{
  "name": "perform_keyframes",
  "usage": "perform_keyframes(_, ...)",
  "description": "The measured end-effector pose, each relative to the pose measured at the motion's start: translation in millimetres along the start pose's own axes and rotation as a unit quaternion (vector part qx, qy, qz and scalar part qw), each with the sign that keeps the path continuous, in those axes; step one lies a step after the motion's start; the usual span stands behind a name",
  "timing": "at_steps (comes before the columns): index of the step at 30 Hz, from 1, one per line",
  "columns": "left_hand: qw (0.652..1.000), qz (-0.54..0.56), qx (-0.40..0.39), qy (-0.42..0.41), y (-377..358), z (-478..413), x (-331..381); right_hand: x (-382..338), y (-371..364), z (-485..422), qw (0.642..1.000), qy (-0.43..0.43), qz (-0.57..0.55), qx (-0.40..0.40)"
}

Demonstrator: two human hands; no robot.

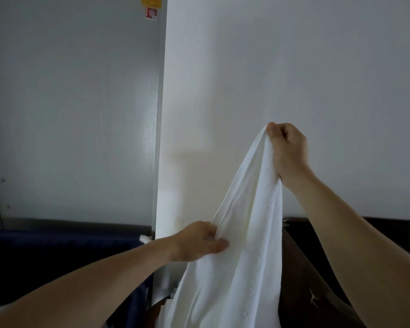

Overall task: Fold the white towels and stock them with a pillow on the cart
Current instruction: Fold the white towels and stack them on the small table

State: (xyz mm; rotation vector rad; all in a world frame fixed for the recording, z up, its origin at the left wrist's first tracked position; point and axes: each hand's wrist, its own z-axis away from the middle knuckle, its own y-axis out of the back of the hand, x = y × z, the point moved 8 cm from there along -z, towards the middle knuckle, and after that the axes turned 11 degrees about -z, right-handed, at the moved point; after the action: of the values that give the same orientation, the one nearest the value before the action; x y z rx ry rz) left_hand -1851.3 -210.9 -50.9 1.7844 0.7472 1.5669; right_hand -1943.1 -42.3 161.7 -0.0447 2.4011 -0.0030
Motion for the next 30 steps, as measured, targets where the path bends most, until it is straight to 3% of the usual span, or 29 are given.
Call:
perform_keyframes(7, 0.998, -0.014, 0.044, 0.045, 20, 9, -48, 10, 37, -7, 0.998, -0.014, 0.024, 0.056)
perform_keyframes(15, 0.999, 0.006, -0.048, 0.005, -32, 7, -25, 12, 22, -3, 0.998, -0.038, -0.037, 0.027)
perform_keyframes(20, 0.999, -0.040, 0.007, 0.026, -43, 2, -40, 11, 25, -2, 0.999, -0.028, -0.034, 0.018)
perform_keyframes(26, 0.996, -0.079, -0.028, 0.030, -52, 3, -55, 26, 42, 1, 0.997, -0.049, -0.051, 0.039)
perform_keyframes(30, 0.993, -0.117, 0.019, 0.018, -42, -5, -54, 25, 44, -1, 0.997, -0.042, -0.039, 0.043)
